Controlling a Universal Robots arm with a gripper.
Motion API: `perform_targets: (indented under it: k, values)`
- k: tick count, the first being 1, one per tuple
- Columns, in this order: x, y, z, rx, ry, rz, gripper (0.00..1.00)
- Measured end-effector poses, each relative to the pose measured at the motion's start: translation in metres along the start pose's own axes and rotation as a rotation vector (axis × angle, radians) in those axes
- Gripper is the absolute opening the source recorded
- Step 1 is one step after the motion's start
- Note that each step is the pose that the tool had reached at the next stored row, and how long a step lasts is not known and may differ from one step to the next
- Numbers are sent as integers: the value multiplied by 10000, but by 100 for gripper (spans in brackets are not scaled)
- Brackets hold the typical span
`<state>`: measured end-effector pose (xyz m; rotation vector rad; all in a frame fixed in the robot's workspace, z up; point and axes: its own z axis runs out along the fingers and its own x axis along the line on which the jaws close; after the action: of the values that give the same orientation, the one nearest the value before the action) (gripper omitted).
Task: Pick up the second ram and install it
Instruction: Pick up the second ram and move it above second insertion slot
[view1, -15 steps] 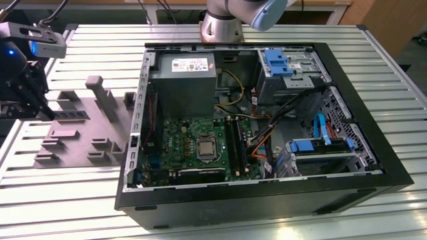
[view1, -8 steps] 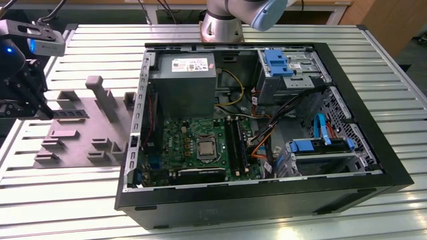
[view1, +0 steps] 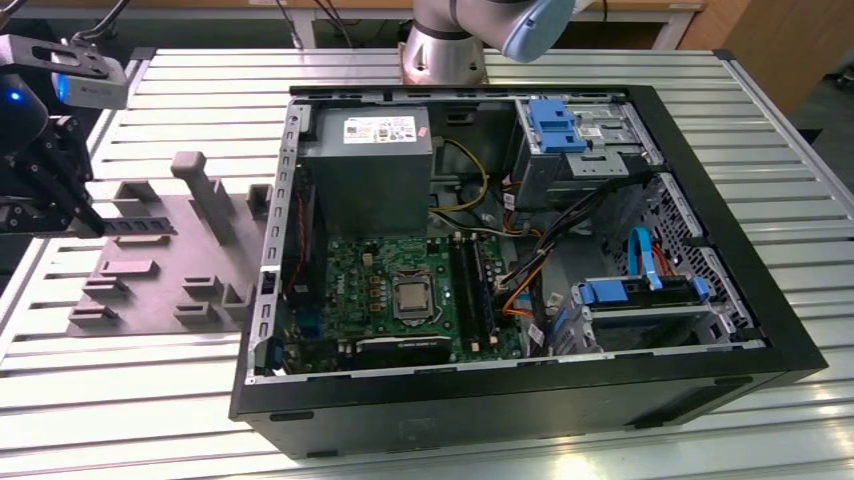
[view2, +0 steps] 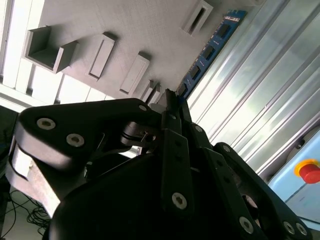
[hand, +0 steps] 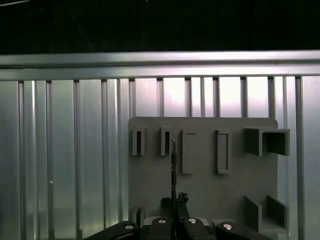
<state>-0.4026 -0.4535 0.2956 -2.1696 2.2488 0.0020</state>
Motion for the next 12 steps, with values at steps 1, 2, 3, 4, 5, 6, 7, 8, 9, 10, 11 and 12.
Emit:
perform_targets:
  k: [1, 2, 3, 4, 5, 6, 7, 8, 9, 10, 11, 12]
  values:
    - [0, 0, -5, 0, 0, 0, 14]
    - [0, 0, -9, 0, 0, -1, 14]
    - [0, 0, -13, -1, 0, 0, 14]
    - [0, 0, -17, 0, 0, 0, 14]
    - [0, 0, -21, 0, 0, 0, 14]
    - [-1, 0, -26, 0, 0, 0, 14]
    - [0, 0, -29, 1, 0, 0, 14]
    - [0, 0, -32, 0, 0, 0, 14]
    - [0, 0, -35, 0, 0, 0, 14]
    - [-1, 0, -38, -1, 0, 0, 14]
    - [-1, 0, -42, -1, 1, 0, 14]
    - [-1, 0, -46, -2, 1, 0, 14]
